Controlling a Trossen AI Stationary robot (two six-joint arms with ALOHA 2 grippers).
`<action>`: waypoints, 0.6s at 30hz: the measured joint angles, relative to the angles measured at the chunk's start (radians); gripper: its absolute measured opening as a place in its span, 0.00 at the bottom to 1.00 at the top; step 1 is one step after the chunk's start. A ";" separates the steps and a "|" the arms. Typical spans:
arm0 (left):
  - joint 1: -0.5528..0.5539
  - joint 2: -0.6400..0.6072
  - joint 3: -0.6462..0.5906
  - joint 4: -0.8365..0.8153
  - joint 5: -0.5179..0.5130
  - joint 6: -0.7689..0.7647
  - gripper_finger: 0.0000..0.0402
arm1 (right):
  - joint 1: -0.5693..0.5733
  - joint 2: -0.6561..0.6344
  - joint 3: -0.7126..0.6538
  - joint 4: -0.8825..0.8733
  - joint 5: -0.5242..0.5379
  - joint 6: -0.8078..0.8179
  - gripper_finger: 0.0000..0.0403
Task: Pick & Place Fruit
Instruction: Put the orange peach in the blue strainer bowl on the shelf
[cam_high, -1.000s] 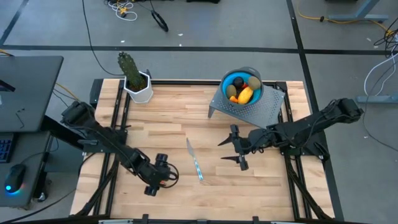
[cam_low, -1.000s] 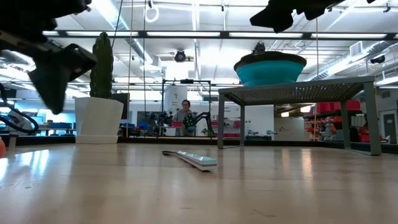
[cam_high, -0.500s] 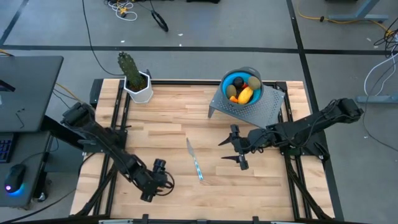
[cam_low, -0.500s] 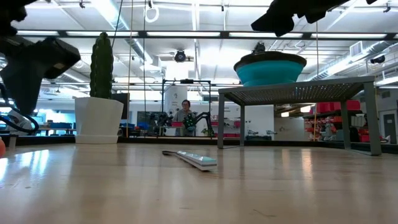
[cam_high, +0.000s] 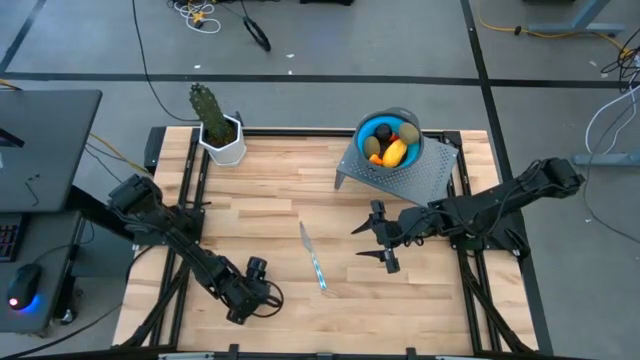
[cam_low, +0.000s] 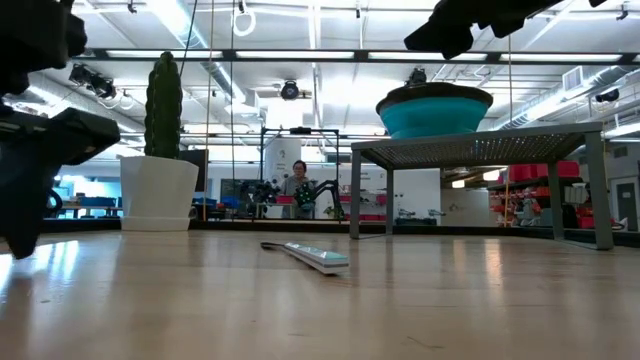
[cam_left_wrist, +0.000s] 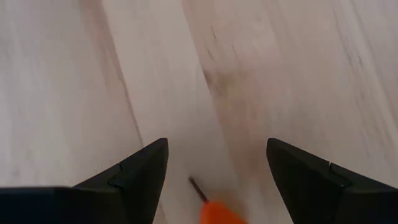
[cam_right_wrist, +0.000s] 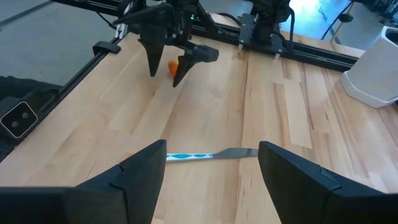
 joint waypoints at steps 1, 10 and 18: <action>0.000 0.000 0.000 -0.006 0.011 -0.004 0.69 | 0.000 0.000 0.000 0.000 0.000 0.000 0.66; -0.001 -0.002 0.002 -0.068 0.049 -0.078 0.69 | 0.000 0.000 0.000 0.000 0.000 0.000 0.66; -0.002 -0.006 0.005 -0.128 0.076 -0.133 0.69 | 0.000 0.000 0.000 0.000 0.000 0.000 0.66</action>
